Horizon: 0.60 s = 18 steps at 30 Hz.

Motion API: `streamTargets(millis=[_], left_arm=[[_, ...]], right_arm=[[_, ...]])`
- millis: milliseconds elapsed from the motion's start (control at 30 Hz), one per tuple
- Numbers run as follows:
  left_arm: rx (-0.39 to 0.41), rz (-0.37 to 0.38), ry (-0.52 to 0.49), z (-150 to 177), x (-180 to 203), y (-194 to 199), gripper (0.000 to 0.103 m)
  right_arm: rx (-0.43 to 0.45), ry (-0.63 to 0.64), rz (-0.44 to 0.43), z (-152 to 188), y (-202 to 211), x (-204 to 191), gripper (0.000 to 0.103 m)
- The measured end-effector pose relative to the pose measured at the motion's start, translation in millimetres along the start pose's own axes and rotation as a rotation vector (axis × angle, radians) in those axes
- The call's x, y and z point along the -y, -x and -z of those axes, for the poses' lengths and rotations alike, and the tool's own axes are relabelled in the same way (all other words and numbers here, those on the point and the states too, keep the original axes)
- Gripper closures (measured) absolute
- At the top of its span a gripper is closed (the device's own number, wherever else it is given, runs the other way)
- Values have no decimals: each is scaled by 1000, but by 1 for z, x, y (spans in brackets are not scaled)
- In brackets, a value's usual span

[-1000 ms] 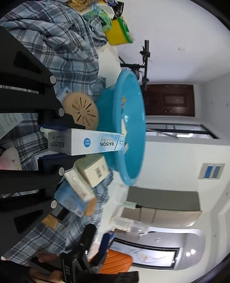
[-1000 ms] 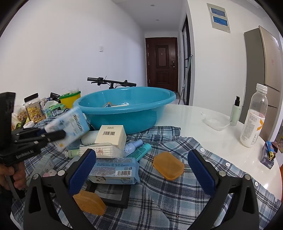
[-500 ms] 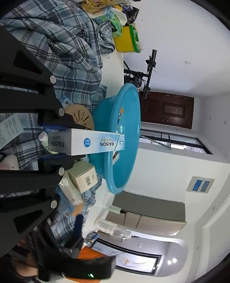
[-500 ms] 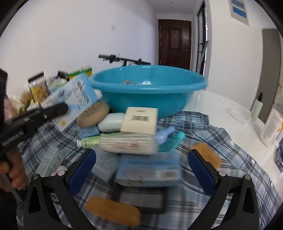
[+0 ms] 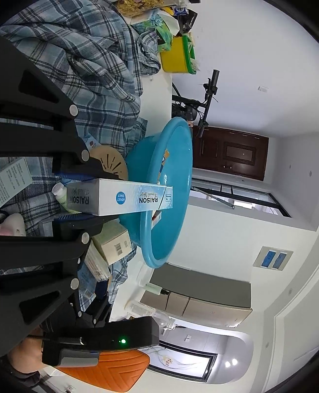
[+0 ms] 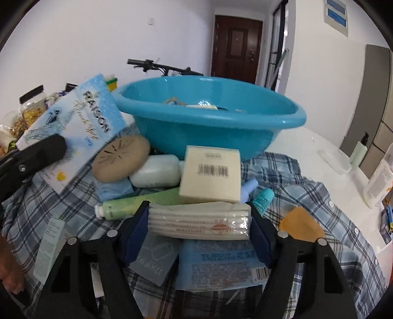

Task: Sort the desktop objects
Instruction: 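Grasp the white RAISON box with the left tool while the right tool grasps the white cotton-swab pack, then lift the RAISON box with the left tool while the right tool carries the swab pack to the basin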

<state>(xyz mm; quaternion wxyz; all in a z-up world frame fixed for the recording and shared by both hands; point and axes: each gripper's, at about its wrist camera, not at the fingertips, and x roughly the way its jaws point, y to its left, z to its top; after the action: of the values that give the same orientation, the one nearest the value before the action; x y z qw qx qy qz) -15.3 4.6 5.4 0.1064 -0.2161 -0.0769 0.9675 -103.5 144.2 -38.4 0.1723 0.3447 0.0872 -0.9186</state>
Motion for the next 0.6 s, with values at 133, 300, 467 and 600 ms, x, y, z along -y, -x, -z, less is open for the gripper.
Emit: streamTargets(millis=[133,300,467,600], left_arm=[[3,-7,3,0,0,1,79],[6,-10,5,1,-1,1,79],[6,-15,7,1,-1,2,80],[16,-22,-16,-1,1,2,79]], right_arm=[[21,-36,-22,1,4,6,30],[79,-46,-30,2,15,7,30],[149,-40,-44,3,29,5,30],[143,-37,-63,2,28,5,30]])
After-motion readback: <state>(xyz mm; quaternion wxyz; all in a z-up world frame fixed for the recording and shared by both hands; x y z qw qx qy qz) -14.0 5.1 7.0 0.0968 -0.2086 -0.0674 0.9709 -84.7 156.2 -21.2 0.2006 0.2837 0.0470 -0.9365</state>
